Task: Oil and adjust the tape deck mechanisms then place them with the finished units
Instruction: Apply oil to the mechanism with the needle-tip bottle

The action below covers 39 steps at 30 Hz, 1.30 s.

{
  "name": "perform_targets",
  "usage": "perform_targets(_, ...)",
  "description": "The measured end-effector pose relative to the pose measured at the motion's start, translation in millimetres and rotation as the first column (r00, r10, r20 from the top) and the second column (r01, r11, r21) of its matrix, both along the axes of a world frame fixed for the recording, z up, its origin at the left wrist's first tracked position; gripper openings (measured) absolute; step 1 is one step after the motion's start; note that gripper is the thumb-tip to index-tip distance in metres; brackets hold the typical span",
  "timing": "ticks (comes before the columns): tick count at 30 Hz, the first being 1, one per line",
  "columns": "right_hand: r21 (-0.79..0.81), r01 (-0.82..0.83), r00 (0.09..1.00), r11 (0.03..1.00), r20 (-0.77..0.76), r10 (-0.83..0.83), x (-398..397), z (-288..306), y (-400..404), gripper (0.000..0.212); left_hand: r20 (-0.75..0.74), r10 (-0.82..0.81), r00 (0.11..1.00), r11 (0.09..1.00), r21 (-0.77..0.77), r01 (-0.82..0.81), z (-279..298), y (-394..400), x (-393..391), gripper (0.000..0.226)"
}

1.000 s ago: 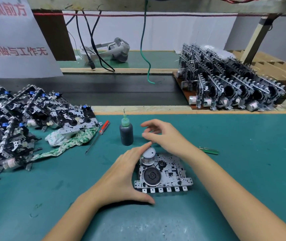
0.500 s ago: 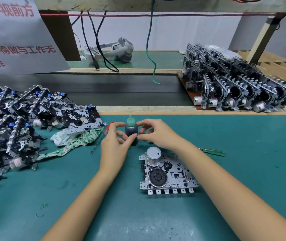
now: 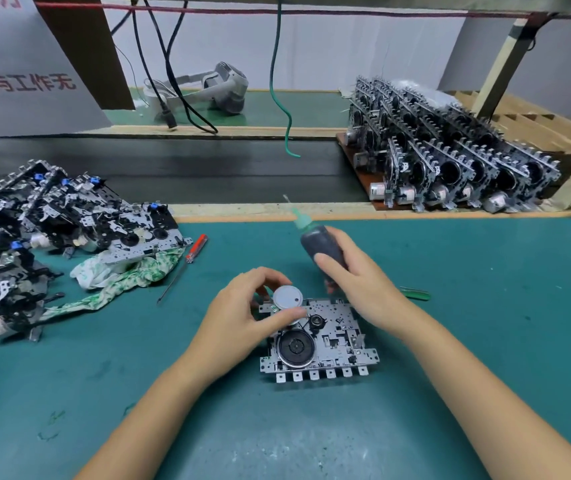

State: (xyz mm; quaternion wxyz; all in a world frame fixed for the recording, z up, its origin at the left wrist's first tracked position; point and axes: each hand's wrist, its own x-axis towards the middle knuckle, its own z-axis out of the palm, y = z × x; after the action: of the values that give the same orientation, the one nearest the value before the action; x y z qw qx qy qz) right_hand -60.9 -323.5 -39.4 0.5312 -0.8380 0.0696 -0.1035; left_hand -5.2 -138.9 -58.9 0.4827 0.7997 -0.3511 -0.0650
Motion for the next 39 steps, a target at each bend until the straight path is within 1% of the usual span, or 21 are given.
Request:
perform_targets(1,-0.004,0.083,0.996,0.997,0.045,-0.083,-9.1,-1.4,-2.2,0.027,0.028,-0.006,1.000,1.000,0.030,0.005,0.4,-0.1,-0.6,0.042)
perform_targets(2,0.036,0.168,0.982,0.985,0.086,-0.170,-16.2,-2.8,-4.2,0.026,0.043,-0.007,0.999,0.999,0.053,0.005,1.1,-0.7,-1.3,0.046)
perform_targets(3,0.136,0.236,0.962,0.962,0.106,-0.250,-22.7,-3.4,-6.9,0.024,0.048,-0.005,0.999,0.998,0.069,0.002,2.0,-1.6,-2.4,0.049)
perform_targets(4,0.291,0.275,0.944,0.916,0.096,-0.314,-27.9,-3.0,-9.1,0.022,0.049,-0.002,0.999,0.997,0.077,-0.002,2.6,-2.4,-3.5,0.051)
perform_targets(5,0.484,0.280,0.933,0.829,0.065,-0.353,-31.9,-1.5,-11.4,0.020,0.052,0.000,0.999,0.997,0.082,-0.005,2.9,-2.9,-4.5,0.052)
perform_targets(6,0.684,0.245,0.929,0.687,0.036,-0.367,-34.6,0.3,-13.7,0.018,0.059,0.004,0.998,0.996,0.088,-0.009,3.3,-3.3,-5.7,0.052)
perform_targets(7,0.837,0.194,0.926,0.512,0.016,-0.376,-36.4,2.3,-15.7,0.016,0.066,0.010,0.998,0.995,0.095,-0.016,3.8,-3.6,-6.9,0.051)
perform_targets(8,0.924,0.148,0.921,0.353,0.002,-0.390,-37.7,4.0,-17.9,0.014,0.070,0.019,0.997,0.995,0.100,-0.026,3.9,-4.0,-8.5,0.047)
perform_targets(9,0.966,0.113,0.912,0.231,-0.009,-0.409,-38.7,5.9,-19.4,0.013,0.070,0.034,0.997,0.994,0.103,-0.041,3.8,-4.7,-10.2,0.040)
perform_targets(10,0.986,0.091,0.902,0.140,-0.022,-0.431,-38.6,7.6,-20.3,0.014,0.070,0.053,0.996,0.993,0.106,-0.060,3.8,-5.7,-12.1,0.032)
perform_targets(11,0.994,0.081,0.892,0.070,-0.040,-0.451,-38.6,8.5,-21.3,0.016,0.074,0.073,0.995,0.990,0.112,-0.081,3.9,-7.4,-14.3,0.028)
perform_targets(12,0.996,0.082,0.882,0.028,-0.060,-0.467,-38.1,9.5,-21.5,0.019,0.079,0.093,0.993,0.988,0.120,-0.102,4.4,-9.6,-16.8,0.026)
perform_targets(14,0.996,0.092,0.870,0.009,-0.076,-0.487,-38.3,11.9,-21.0,0.016,0.079,0.124,0.989,0.980,0.147,-0.134,6.2,-15.6,-21.1,0.028)
perform_targets(19,0.997,0.067,0.859,0.033,-0.041,-0.511,-39.6,15.0,-17.6,0.022,0.031,0.206,0.978,0.957,0.204,-0.208,12.9,-28.2,-20.2,0.030)
perform_targets(22,0.998,0.053,0.851,0.026,-0.031,-0.524,-40.0,15.7,-16.3,0.026,0.035,0.247,0.968,0.948,0.198,-0.249,13.9,-32.3,-19.9,0.031)
perform_targets(27,0.998,0.065,0.845,-0.002,-0.056,-0.532,-41.9,15.6,-15.6,0.024,0.039,0.285,0.958,0.940,0.182,-0.287,14.9,-34.9,-21.8,0.031)
perform_targets(32,0.996,0.084,0.843,-0.023,-0.083,-0.531,-42.1,15.3,-14.1,0.025,0.002,0.321,0.947,0.938,0.137,-0.318,13.5,-33.4,-23.5,0.030)
perform_targets(37,0.996,0.078,0.846,-0.033,-0.084,-0.526,-42.2,14.5,-14.4,0.027,-0.006,0.325,0.946,0.942,0.090,-0.323,10.2,-33.7,-26.4,0.037)
perform_targets(39,0.997,0.076,0.844,-0.034,-0.082,-0.531,-42.6,14.0,-15.4,0.025,-0.017,0.322,0.947,0.943,0.088,-0.320,11.0,-33.1,-24.8,0.042)
